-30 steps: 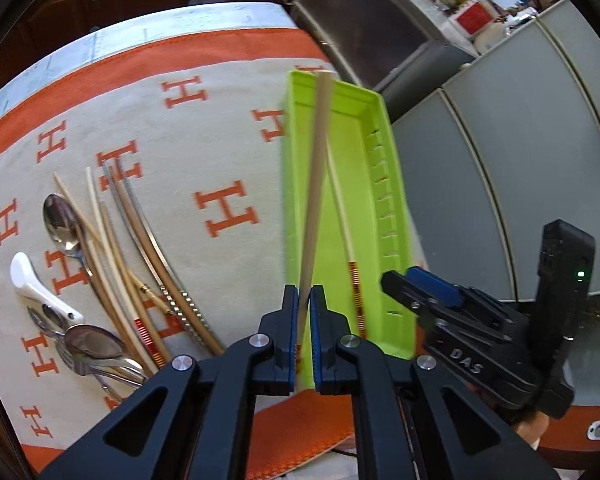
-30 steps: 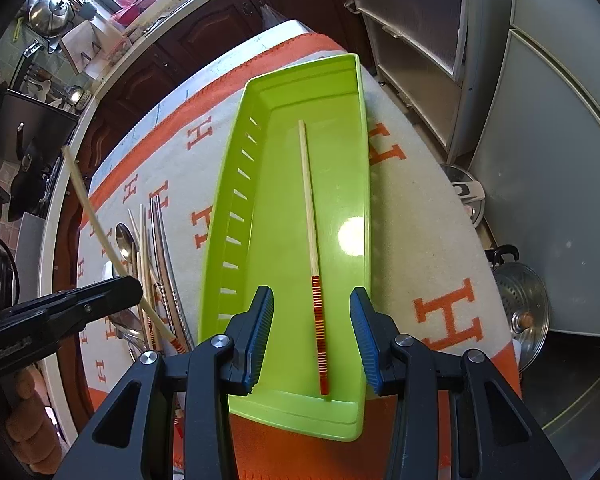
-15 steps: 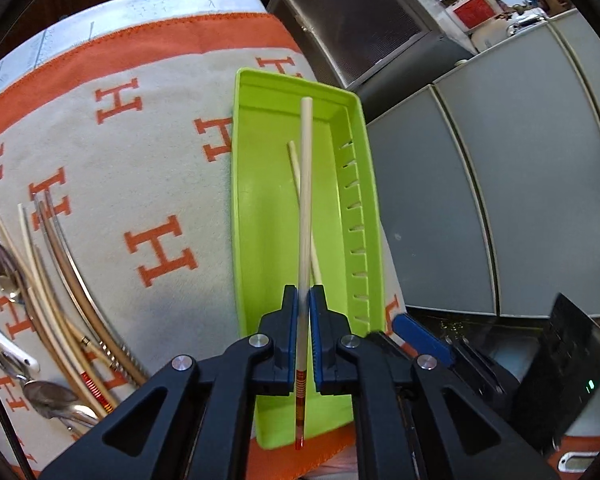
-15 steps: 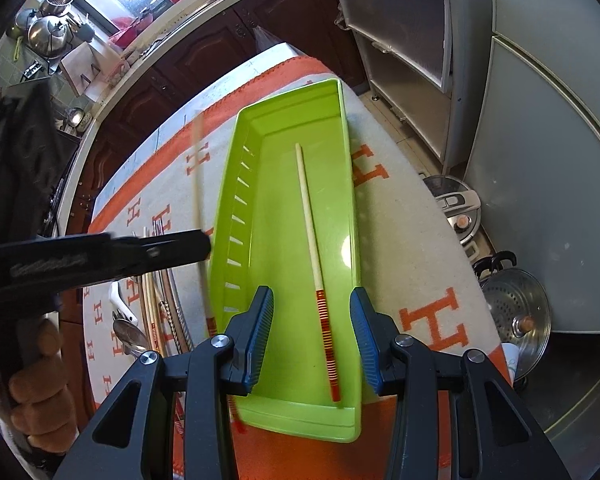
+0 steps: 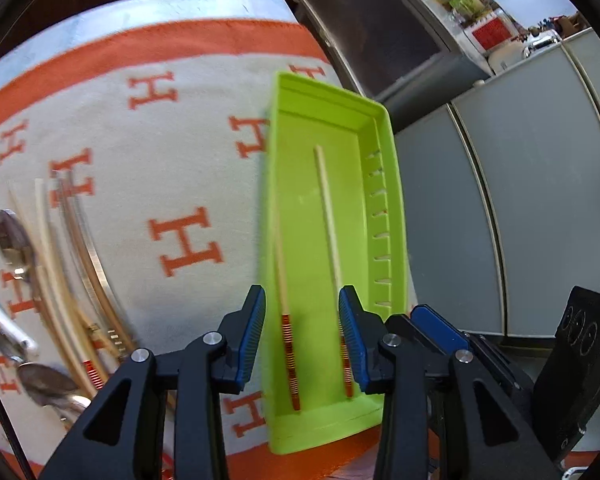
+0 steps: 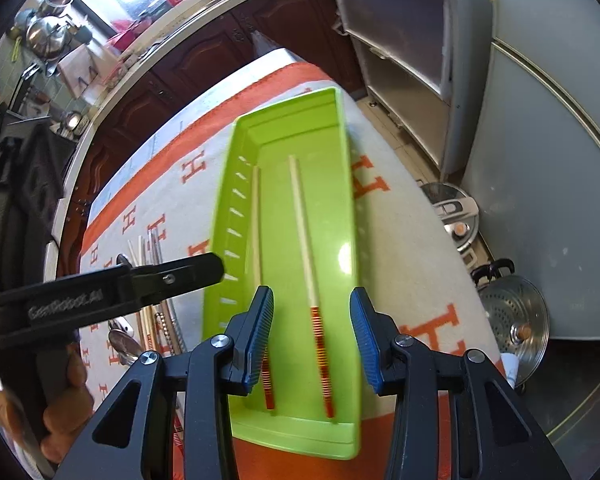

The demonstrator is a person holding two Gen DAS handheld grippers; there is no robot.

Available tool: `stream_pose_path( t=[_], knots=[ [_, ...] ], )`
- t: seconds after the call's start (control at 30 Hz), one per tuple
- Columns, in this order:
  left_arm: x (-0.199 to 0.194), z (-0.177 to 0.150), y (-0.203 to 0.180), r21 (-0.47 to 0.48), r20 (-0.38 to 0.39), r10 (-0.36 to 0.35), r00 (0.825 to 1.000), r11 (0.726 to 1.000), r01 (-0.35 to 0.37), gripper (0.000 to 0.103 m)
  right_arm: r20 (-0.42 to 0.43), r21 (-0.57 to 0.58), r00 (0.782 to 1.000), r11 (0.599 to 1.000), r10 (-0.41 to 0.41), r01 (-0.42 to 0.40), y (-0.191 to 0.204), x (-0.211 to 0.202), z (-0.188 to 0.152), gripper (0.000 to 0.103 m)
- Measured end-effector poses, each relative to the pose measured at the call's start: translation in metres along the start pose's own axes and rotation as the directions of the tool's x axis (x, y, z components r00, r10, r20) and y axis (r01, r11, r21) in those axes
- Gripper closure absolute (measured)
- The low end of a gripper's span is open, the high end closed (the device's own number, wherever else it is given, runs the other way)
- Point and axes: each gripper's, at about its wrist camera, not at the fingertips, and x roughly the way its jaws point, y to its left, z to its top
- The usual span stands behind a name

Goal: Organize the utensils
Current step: 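Move the right gripper back to the pile and grasp a dark wooden chopstick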

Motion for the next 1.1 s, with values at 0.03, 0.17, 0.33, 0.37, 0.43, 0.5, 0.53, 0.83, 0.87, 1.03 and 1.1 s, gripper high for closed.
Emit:
stream_pose_path(
  t=[0.03, 0.17, 0.33, 0.37, 0.43, 0.5, 0.53, 0.83, 0.87, 1.03, 1.1],
  knots=[
    [-0.005, -0.002, 0.002, -0.002, 0.015, 0.015, 1.000, 1.000, -0.014, 0.059, 0.000, -0.012, 1.000, 1.000, 0.003, -0.003, 0.005, 0.001, 0.000, 0.062],
    [-0.033, -0.013, 0.018, -0.013, 0.105, 0.129, 0.986, 0.992, -0.128, 0.046, -0.005, -0.043, 1.000, 0.999, 0.023, -0.023, 0.019, 0.004, 0.002, 0.062],
    [-0.057, -0.035, 0.041, -0.027, 0.188, 0.279, 0.942, 0.960, -0.279, 0.037, -0.024, -0.079, 0.999, 0.996, 0.039, -0.041, 0.037, 0.010, 0.008, 0.062],
    [-0.061, -0.040, 0.046, -0.031, 0.200, 0.305, 0.931, 0.952, -0.305, 0.036, -0.032, -0.082, 0.999, 0.996, 0.042, -0.045, 0.041, 0.011, 0.009, 0.062],
    [-0.067, -0.050, 0.055, -0.039, 0.215, 0.347, 0.913, 0.937, -0.347, 0.036, -0.041, -0.091, 0.998, 0.994, 0.051, -0.055, 0.047, 0.014, 0.012, 0.062],
    [-0.070, -0.059, 0.064, -0.045, 0.224, 0.381, 0.897, 0.923, -0.381, 0.035, -0.048, -0.105, 0.998, 0.993, 0.050, -0.054, 0.057, 0.017, 0.015, 0.062],
    [-0.072, -0.064, 0.068, -0.048, 0.228, 0.396, 0.890, 0.917, -0.396, 0.035, -0.050, -0.113, 0.998, 0.992, 0.048, -0.053, 0.061, 0.019, 0.017, 0.062],
    [-0.078, -0.088, 0.110, -0.130, 0.211, 0.441, 0.872, 0.897, -0.423, 0.032, -0.068, -0.168, 0.997, 0.986, -0.023, 0.012, 0.094, 0.044, 0.025, 0.057],
    [-0.078, -0.089, 0.114, -0.136, 0.210, 0.445, 0.871, 0.895, -0.425, 0.032, -0.073, -0.173, 0.997, 0.985, -0.035, 0.022, 0.096, 0.048, 0.024, 0.057],
    [-0.079, -0.093, 0.132, -0.169, 0.197, 0.440, 0.876, 0.896, -0.411, 0.032, -0.093, -0.195, 0.991, 0.978, -0.095, 0.075, 0.102, 0.069, 0.018, 0.057],
    [-0.079, -0.095, 0.136, -0.176, 0.196, 0.435, 0.879, 0.897, -0.405, 0.032, -0.093, -0.207, 0.989, 0.974, -0.118, 0.096, 0.103, 0.074, 0.015, 0.057]
  ],
)
